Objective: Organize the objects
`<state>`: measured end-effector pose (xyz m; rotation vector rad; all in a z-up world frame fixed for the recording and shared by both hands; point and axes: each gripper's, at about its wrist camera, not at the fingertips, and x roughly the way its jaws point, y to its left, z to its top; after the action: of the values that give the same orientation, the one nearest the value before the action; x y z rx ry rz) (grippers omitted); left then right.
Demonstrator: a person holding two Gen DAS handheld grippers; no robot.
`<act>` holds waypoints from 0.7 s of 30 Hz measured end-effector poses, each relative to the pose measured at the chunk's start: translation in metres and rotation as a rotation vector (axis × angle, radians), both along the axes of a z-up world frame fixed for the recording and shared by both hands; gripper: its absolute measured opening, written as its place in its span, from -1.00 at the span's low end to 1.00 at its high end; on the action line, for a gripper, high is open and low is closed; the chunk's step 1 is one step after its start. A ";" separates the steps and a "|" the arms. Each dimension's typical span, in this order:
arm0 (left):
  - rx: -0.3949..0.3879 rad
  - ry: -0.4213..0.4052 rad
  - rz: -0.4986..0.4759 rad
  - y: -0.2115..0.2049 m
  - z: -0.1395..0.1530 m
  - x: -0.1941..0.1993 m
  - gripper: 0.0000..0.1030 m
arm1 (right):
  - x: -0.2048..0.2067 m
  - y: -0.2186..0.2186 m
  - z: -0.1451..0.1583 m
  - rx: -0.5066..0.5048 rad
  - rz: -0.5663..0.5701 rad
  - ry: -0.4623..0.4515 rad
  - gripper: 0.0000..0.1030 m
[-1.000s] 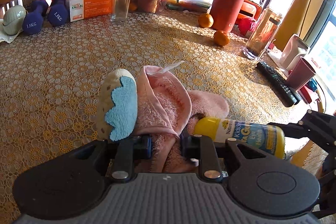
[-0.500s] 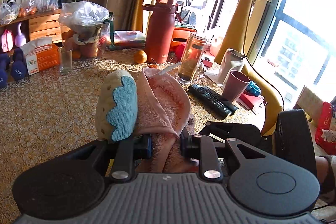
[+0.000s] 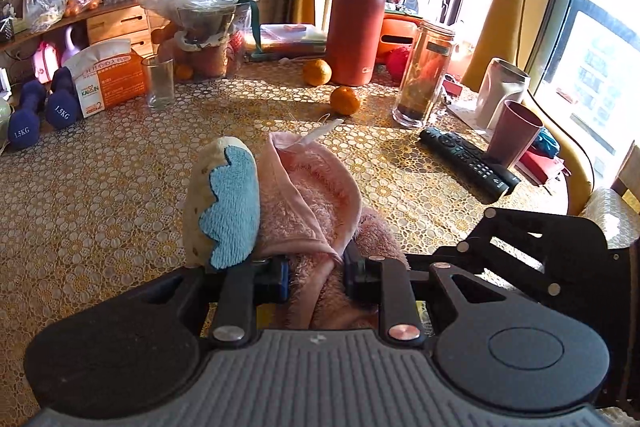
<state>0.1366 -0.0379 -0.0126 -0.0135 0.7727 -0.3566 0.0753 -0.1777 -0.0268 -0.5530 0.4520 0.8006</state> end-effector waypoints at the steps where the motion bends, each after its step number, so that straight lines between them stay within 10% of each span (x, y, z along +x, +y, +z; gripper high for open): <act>1: 0.003 0.006 0.010 0.003 -0.003 0.003 -0.55 | 0.000 -0.001 0.000 0.004 0.000 0.001 0.22; 21: 0.067 0.119 0.088 0.030 -0.054 0.034 -0.55 | 0.000 -0.022 -0.015 0.026 0.002 0.072 0.22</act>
<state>0.1706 -0.0079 -0.0663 -0.0055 0.8987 -0.2477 0.0751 -0.1995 -0.0422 -0.5017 0.5063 0.8296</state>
